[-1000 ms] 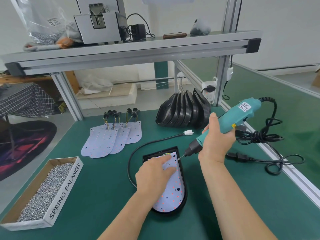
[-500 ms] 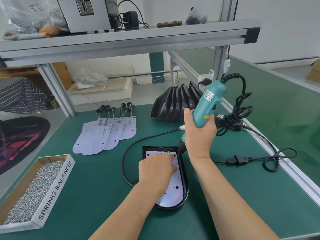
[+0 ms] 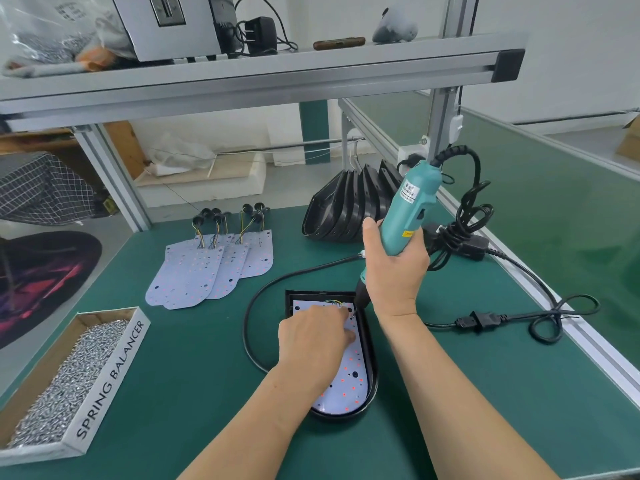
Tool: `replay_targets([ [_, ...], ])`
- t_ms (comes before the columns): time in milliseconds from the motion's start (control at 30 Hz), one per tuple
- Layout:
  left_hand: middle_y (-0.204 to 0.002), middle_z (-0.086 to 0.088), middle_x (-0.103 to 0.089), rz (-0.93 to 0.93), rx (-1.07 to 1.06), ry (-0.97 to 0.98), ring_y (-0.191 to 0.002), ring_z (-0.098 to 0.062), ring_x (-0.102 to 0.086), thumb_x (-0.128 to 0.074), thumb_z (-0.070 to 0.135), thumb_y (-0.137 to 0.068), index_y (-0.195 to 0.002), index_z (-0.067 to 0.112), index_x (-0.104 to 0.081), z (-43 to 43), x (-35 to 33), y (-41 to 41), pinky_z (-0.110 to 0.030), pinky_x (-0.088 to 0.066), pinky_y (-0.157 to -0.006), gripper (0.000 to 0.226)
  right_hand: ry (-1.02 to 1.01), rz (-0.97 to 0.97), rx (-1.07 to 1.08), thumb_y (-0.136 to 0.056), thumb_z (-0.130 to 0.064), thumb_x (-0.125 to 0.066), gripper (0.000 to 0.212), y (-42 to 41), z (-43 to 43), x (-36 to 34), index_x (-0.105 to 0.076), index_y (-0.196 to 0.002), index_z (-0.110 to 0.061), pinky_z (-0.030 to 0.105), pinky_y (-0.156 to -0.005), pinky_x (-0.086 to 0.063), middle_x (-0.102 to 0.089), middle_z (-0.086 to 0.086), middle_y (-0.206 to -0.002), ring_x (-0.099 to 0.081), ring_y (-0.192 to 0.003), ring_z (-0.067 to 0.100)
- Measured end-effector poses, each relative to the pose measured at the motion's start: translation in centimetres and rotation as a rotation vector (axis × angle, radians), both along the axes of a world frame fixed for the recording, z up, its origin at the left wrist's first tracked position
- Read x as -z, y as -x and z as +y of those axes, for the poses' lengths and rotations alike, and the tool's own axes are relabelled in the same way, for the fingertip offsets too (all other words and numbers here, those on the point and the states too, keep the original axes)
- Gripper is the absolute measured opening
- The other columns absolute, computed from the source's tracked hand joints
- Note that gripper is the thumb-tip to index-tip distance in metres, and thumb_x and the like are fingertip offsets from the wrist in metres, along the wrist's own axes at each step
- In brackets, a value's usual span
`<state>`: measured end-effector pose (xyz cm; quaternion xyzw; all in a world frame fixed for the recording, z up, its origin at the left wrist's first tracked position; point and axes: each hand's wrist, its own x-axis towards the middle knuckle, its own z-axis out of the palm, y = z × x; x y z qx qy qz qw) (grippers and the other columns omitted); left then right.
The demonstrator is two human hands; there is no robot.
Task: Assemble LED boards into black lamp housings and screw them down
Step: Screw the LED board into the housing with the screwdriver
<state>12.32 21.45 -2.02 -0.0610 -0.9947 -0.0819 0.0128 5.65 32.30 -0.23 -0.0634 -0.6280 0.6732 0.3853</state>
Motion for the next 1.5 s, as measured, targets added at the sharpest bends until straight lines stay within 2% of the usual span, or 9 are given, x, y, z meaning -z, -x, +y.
replay_targets([
  [167,-0.103,-0.003,-0.068,-0.012,-0.003,0.012,-0.098,-0.028,-0.063,-0.050,0.039,-0.098,-0.122,0.030,-0.061,0.08,0.00,0.12,-0.029,-0.032,-0.067,0.028,-0.064,0.016,-0.006,-0.080,-0.045,-0.071,0.037,-0.05,-0.06,-0.26,-0.053,-0.080,-0.013,0.044,-0.062,-0.052,-0.058,0.009,-0.065,-0.058,-0.060,0.029],
  [300,-0.094,-0.002,-0.065,-0.020,-0.009,0.005,-0.091,-0.028,-0.060,-0.051,0.038,-0.097,-0.114,0.026,-0.062,0.07,-0.10,0.06,-0.029,-0.031,-0.064,0.024,-0.076,0.038,-0.010,-0.082,-0.040,-0.072,0.036,-0.03,-0.24,-0.28,-0.052,-0.079,-0.010,0.036,-0.058,-0.049,-0.056,0.008,-0.063,-0.054,-0.058,0.025],
  [400,-0.095,-0.002,-0.066,-0.019,-0.008,-0.002,-0.094,-0.028,-0.062,-0.051,0.038,-0.097,-0.113,0.027,-0.062,0.03,-0.10,0.10,-0.029,-0.031,-0.064,0.022,-0.080,0.037,-0.011,-0.082,-0.037,-0.073,0.033,0.10,-0.28,-0.32,-0.052,-0.079,-0.012,0.036,-0.060,-0.050,-0.056,0.006,-0.063,-0.054,-0.059,0.025],
  [567,-0.088,-0.002,-0.062,-0.019,-0.010,-0.021,-0.097,-0.029,-0.064,-0.053,0.039,-0.096,-0.108,0.026,-0.061,-0.02,0.08,0.19,-0.029,-0.032,-0.066,0.019,-0.114,0.035,-0.015,-0.083,-0.036,-0.074,0.030,0.35,-0.32,-0.26,-0.050,-0.077,-0.018,0.034,-0.059,-0.049,-0.051,-0.008,-0.061,-0.049,-0.056,0.013],
  [733,-0.108,-0.002,-0.069,0.005,0.005,-0.017,-0.103,-0.028,-0.064,-0.053,0.039,-0.097,-0.127,0.035,-0.059,-0.03,0.23,0.26,-0.028,-0.034,-0.070,0.031,-0.116,0.027,-0.027,-0.083,-0.037,-0.074,0.032,0.34,-0.59,-0.04,-0.051,-0.077,-0.015,0.040,-0.059,-0.050,-0.051,-0.005,-0.061,-0.049,-0.056,0.017],
  [933,-0.106,-0.002,-0.070,0.014,0.008,-0.022,-0.101,-0.029,-0.064,-0.053,0.037,-0.097,-0.125,0.034,-0.058,-0.03,0.30,0.32,-0.029,-0.035,-0.068,0.029,-0.138,0.035,-0.042,-0.082,-0.036,-0.074,0.029,0.37,-0.71,-0.18,-0.046,-0.073,-0.030,0.034,-0.058,-0.049,-0.051,-0.016,-0.058,-0.047,-0.054,0.008],
  [1133,-0.099,-0.002,-0.068,0.030,0.010,0.004,-0.095,-0.029,-0.065,-0.052,0.036,-0.097,-0.121,0.032,-0.059,0.01,0.53,0.22,-0.029,-0.034,-0.066,0.025,-0.132,0.029,-0.060,-0.081,-0.040,-0.072,0.030,0.36,-0.69,0.06,-0.045,-0.073,-0.029,0.038,-0.056,-0.049,-0.048,-0.016,-0.057,-0.046,-0.053,0.013],
  [1300,-0.098,-0.002,-0.069,0.054,0.011,0.007,-0.093,-0.029,-0.065,-0.051,0.034,-0.097,-0.125,0.034,-0.059,-0.03,0.66,0.31,-0.029,-0.035,-0.065,0.029,-0.085,-0.046,-0.077,-0.077,-0.045,-0.070,0.033,0.74,-0.36,0.39,-0.045,-0.070,-0.025,0.036,-0.056,-0.046,-0.046,-0.014,-0.055,-0.044,-0.053,0.012],
  [1500,-0.096,-0.002,-0.068,0.031,0.008,-0.002,-0.093,-0.027,-0.065,-0.053,0.033,-0.094,-0.124,0.035,-0.058,0.03,0.55,0.35,-0.028,-0.032,-0.064,0.030,-0.070,-0.058,-0.103,-0.075,-0.048,-0.070,0.033,0.10,-0.81,0.17,-0.046,-0.070,-0.026,0.046,-0.058,-0.052,-0.049,-0.008,-0.058,-0.049,-0.055,0.024],
])
